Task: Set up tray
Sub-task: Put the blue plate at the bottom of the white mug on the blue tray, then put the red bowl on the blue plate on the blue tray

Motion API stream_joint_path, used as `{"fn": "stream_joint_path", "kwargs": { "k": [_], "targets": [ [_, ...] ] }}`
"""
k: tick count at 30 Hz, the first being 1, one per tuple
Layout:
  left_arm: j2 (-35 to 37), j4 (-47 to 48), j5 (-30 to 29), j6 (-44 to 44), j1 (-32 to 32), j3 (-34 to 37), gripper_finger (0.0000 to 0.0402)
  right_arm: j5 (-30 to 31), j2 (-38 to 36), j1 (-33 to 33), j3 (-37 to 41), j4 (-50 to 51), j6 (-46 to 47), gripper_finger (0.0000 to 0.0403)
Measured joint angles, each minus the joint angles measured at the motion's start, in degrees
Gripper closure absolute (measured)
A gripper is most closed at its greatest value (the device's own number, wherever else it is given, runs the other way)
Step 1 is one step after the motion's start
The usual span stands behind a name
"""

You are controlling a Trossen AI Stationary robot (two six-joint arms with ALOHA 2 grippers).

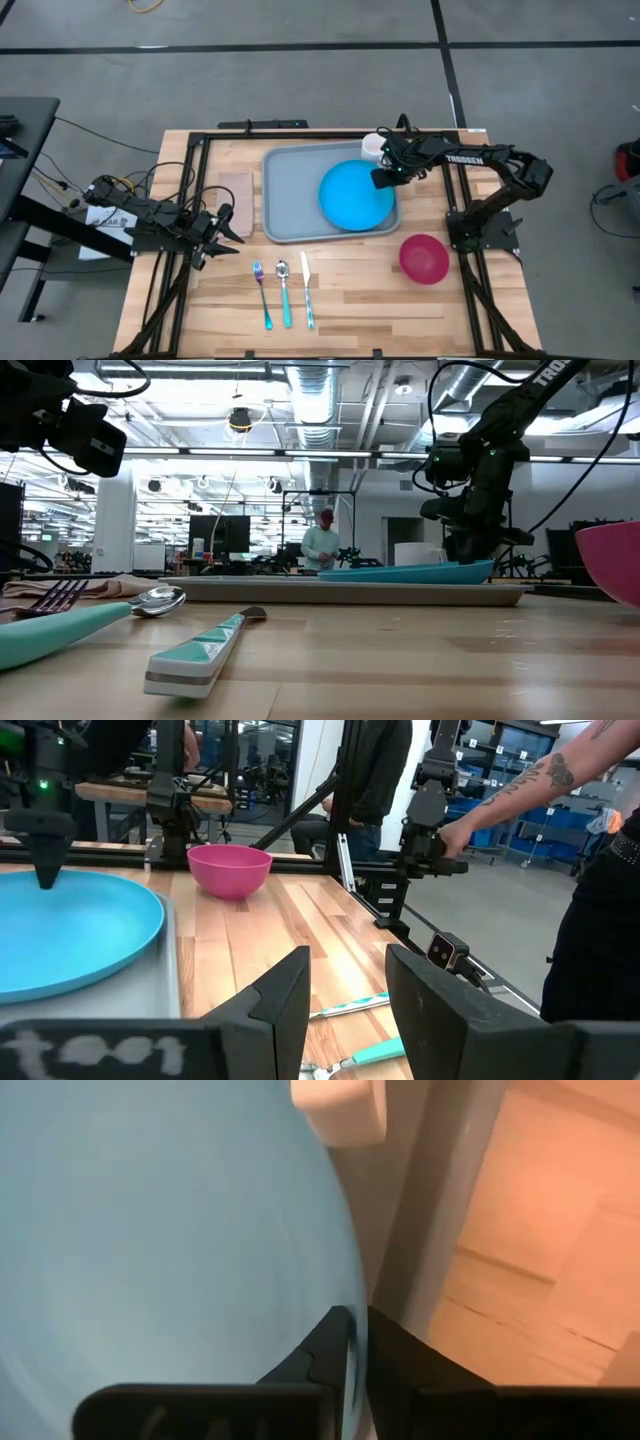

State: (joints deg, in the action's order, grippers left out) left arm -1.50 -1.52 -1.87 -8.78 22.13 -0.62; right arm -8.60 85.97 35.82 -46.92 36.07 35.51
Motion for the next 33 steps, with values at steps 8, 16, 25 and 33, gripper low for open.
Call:
{"fn": "stream_joint_path", "kwargs": {
  "k": [8,16,25,33],
  "targets": [
    [0.0,0.0,0.0,0.0,0.0,0.0,0.0281,0.2,0.0,-0.8,0.0,-0.2,0.0,0.0342],
    [0.0,0.0,0.0,0.0,0.0,0.0,0.0281,1.4,-3.2,-1.0,0.0,1.4,0.0,0.0273],
    [0.0,0.0,0.0,0.0,0.0,0.0,0.0281,-0.9,-20.5,-7.4,0.0,12.3,2.2,0.0226],
    [0.0,0.0,0.0,0.0,0.0,0.0,0.0281,-2.9,-30.7,-29.0,-2.8,13.4,16.2,0.0228]
  ]
}}
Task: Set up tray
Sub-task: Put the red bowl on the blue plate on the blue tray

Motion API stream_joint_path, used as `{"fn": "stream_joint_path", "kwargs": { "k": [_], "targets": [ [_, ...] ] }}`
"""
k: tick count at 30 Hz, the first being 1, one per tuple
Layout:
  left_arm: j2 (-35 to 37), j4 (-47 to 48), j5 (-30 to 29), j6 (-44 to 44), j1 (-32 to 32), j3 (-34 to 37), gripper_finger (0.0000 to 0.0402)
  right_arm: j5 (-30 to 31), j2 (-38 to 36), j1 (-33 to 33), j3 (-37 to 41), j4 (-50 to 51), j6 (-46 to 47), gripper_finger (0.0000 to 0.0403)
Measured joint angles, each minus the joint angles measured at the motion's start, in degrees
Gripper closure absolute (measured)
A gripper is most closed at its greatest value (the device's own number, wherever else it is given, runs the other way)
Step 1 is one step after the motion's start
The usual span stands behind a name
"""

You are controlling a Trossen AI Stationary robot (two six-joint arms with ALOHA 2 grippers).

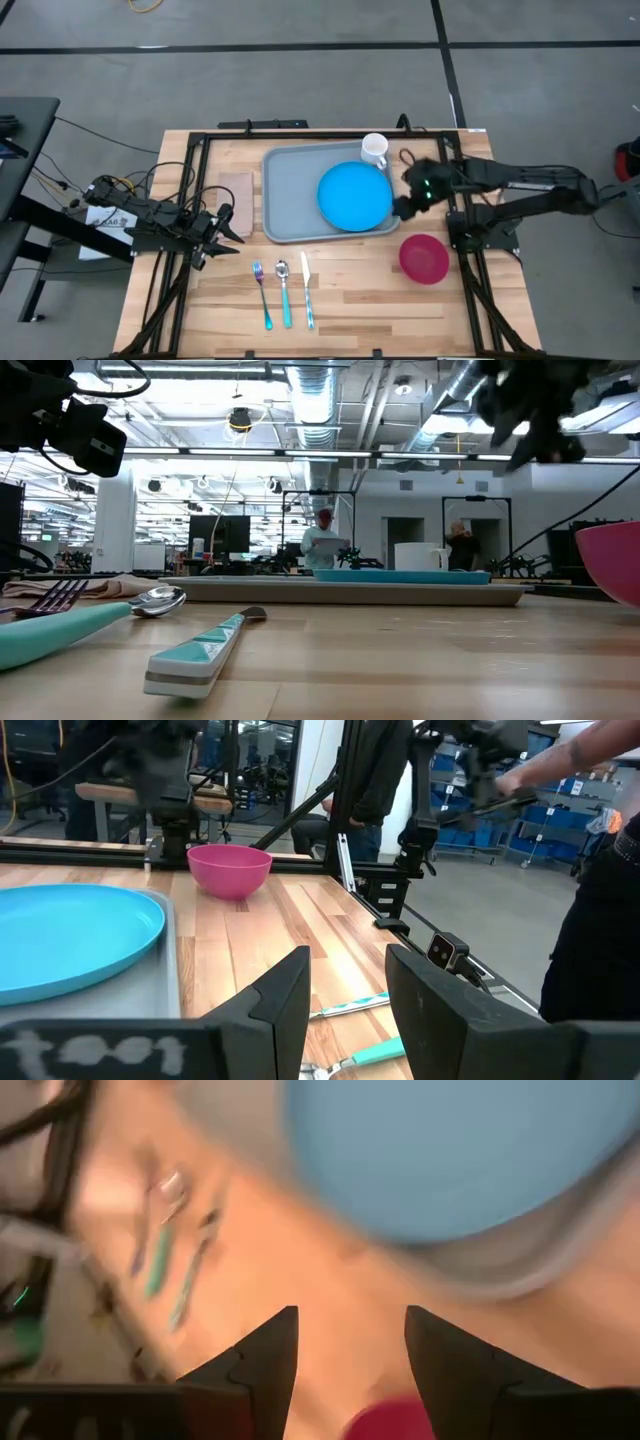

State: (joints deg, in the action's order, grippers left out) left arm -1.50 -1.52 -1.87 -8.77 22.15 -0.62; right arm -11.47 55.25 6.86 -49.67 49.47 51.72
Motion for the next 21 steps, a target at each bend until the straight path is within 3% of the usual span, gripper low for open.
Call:
{"fn": "stream_joint_path", "kwargs": {
  "k": [8,12,21],
  "targets": [
    [0.0,0.0,0.0,0.0,0.0,0.0,0.0281,3.9,5.3,-24.3,-5.5,8.9,8.3,0.0249],
    [0.0,0.0,0.0,0.0,0.0,0.0,0.0281,3.9,10.1,-33.4,-5.8,8.2,14.0,0.0256],
    [0.0,0.0,0.0,0.0,0.0,0.0,0.0281,7.0,19.3,-43.7,-5.8,4.0,20.2,0.0257]
  ]
}}
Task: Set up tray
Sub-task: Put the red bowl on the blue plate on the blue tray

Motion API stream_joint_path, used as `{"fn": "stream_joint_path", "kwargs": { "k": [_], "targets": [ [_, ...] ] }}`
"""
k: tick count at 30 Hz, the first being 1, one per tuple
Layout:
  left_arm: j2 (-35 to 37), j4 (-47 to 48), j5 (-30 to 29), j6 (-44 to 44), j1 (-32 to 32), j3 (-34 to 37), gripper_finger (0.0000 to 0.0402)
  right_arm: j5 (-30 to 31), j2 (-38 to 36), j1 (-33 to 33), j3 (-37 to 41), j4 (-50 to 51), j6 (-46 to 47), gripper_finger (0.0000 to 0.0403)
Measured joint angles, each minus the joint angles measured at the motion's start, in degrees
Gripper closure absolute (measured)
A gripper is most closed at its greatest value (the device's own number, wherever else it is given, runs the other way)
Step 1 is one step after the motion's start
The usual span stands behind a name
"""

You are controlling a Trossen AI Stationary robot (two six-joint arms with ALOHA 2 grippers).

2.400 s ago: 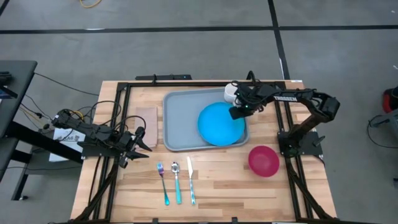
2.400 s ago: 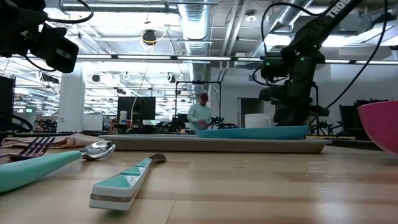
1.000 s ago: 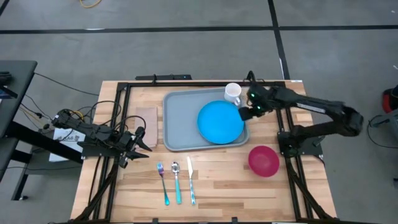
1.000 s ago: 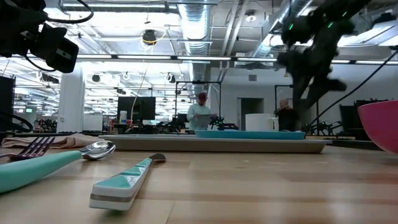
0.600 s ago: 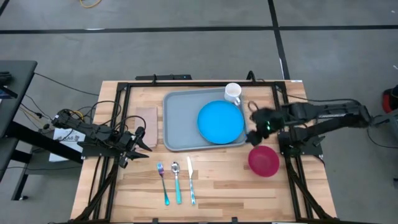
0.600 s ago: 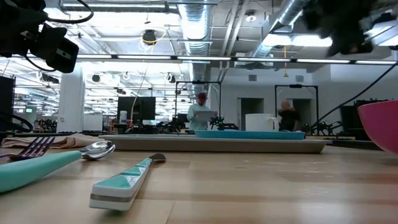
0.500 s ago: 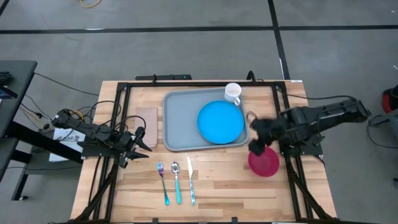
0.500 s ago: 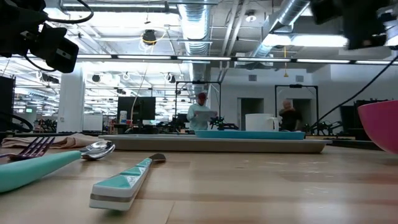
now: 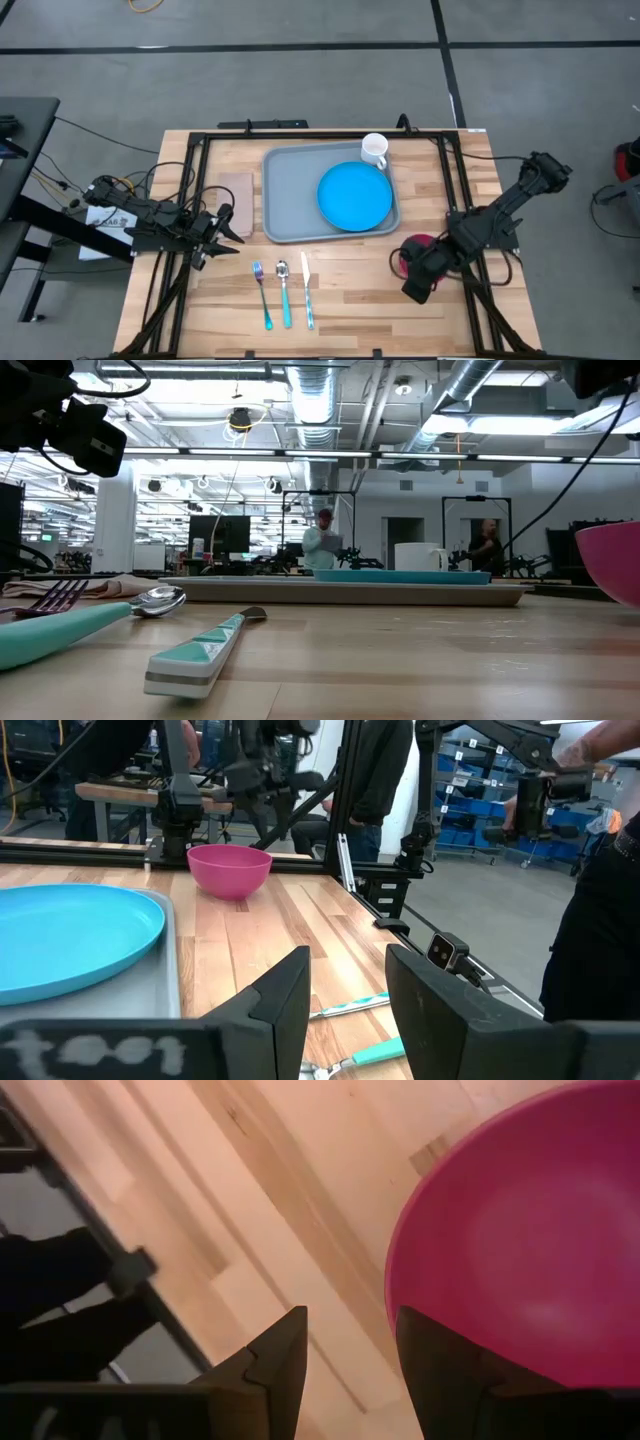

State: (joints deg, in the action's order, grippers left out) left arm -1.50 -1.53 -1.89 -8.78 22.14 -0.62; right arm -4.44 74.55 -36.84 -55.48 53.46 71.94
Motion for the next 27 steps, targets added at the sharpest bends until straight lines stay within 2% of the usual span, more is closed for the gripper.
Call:
{"fn": "stream_joint_path", "kwargs": {
  "k": [17,21,27],
  "targets": [
    [0.0,0.0,0.0,0.0,0.0,0.0,0.0281,0.3,11.4,-1.3,0.0,0.3,-6.1,0.0271],
    [0.0,0.0,0.0,0.0,0.0,0.0,0.0281,0.6,12.0,-0.5,0.0,0.2,-6.5,0.0305],
    [0.0,0.0,0.0,0.0,0.0,0.0,0.0281,0.5,11.7,2.0,0.0,0.2,-8.7,0.0391]
  ]
}}
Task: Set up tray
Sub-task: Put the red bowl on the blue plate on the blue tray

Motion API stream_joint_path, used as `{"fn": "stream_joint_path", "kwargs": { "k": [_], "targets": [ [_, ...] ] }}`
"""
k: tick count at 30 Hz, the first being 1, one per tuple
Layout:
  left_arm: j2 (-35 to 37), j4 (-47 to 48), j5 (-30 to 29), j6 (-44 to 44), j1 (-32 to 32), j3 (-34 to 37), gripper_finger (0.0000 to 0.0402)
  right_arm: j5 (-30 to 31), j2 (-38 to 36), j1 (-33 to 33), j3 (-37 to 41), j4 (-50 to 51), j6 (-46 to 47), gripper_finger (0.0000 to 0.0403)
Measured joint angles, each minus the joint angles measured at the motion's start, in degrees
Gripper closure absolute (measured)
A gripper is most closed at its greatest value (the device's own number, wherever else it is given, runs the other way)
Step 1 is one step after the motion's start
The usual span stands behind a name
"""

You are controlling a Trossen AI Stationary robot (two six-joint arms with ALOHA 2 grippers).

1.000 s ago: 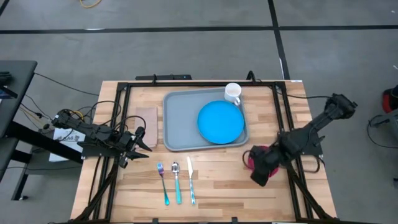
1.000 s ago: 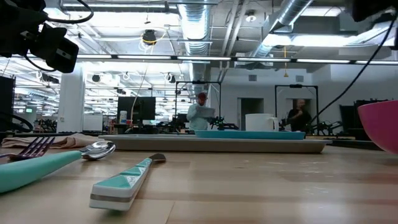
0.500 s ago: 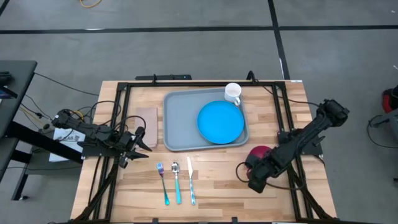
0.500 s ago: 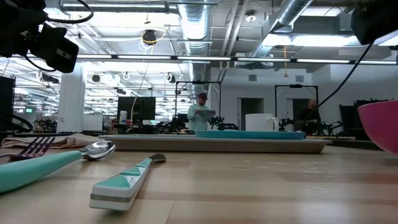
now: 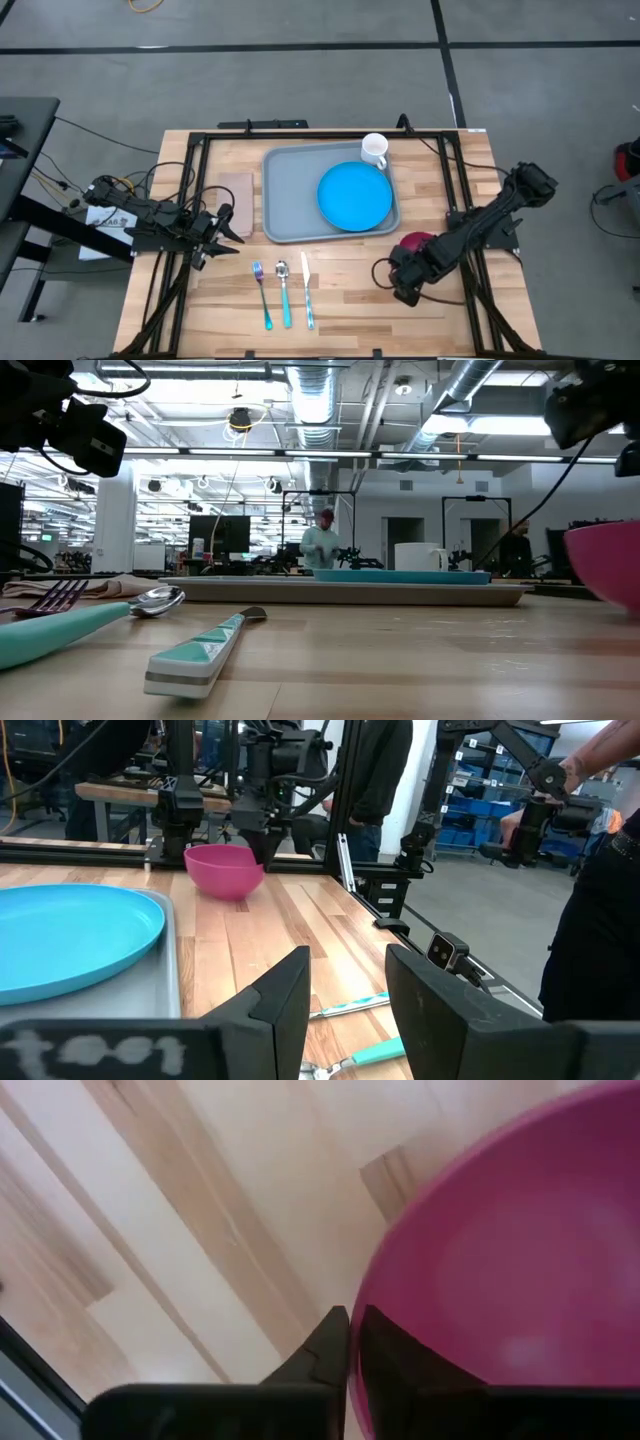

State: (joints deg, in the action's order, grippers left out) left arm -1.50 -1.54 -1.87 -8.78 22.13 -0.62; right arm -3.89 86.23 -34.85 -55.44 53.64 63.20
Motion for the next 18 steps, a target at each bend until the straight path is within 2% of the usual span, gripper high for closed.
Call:
{"fn": "stream_joint_path", "kwargs": {
  "k": [3,7,13,18],
  "targets": [
    [0.0,0.0,0.0,0.0,0.0,0.0,0.0281,0.0,-0.1,2.3,-0.9,0.4,-1.5,0.0387],
    [0.0,0.0,0.0,0.0,0.0,0.0,0.0281,0.9,-0.1,7.1,-5.9,0.7,-8.2,0.0397],
    [0.0,0.0,0.0,0.0,0.0,0.0,0.0281,2.8,0.4,16.9,-16.2,3.7,-20.2,0.0399],
    [0.0,0.0,0.0,0.0,0.0,0.0,0.0281,4.4,1.4,25.9,-21.8,5.7,-29.5,0.0400]
  ]
}}
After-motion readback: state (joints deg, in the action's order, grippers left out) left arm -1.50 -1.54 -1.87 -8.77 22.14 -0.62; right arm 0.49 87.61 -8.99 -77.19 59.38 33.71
